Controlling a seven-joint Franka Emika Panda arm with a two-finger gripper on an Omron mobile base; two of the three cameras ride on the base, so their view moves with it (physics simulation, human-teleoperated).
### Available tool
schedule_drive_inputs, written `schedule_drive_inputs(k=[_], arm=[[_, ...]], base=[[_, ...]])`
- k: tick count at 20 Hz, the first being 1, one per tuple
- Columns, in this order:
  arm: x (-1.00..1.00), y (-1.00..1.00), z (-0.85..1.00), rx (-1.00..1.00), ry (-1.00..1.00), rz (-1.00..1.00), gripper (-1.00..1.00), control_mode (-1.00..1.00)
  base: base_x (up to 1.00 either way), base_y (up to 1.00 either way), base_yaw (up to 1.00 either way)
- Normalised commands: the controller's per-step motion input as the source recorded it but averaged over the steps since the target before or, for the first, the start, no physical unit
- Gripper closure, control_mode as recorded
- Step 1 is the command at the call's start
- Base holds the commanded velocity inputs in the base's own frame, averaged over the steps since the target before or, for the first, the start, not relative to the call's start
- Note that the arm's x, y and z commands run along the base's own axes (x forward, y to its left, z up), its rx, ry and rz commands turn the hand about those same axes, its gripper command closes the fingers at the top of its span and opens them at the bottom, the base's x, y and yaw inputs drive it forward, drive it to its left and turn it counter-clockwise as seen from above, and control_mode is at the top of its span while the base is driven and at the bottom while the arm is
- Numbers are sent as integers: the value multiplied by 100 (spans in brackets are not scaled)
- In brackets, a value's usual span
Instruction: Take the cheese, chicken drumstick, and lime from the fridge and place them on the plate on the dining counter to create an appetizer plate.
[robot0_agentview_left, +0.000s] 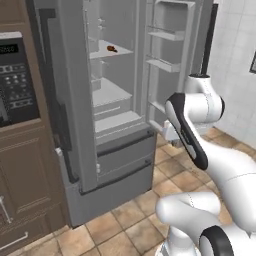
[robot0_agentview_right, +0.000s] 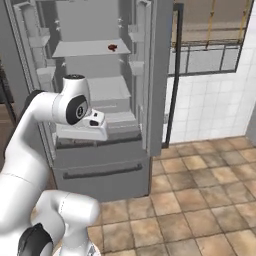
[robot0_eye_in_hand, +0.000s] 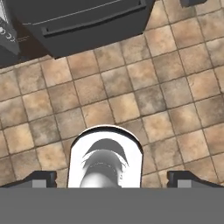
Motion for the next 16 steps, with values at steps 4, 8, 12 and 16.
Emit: schedule_drive_inputs(k=[4, 8, 12, 16], arm=[[0, 0, 0, 0, 0, 0, -100, 100], [0, 0, 0, 0, 0, 0, -100, 100], [0, 0, 0, 0, 0, 0, -100, 100], [0, 0, 0, 0, 0, 0, -100, 100]], base=[[34, -44, 41], [43, 0, 35], [46, 0, 33], [33, -8, 30]])
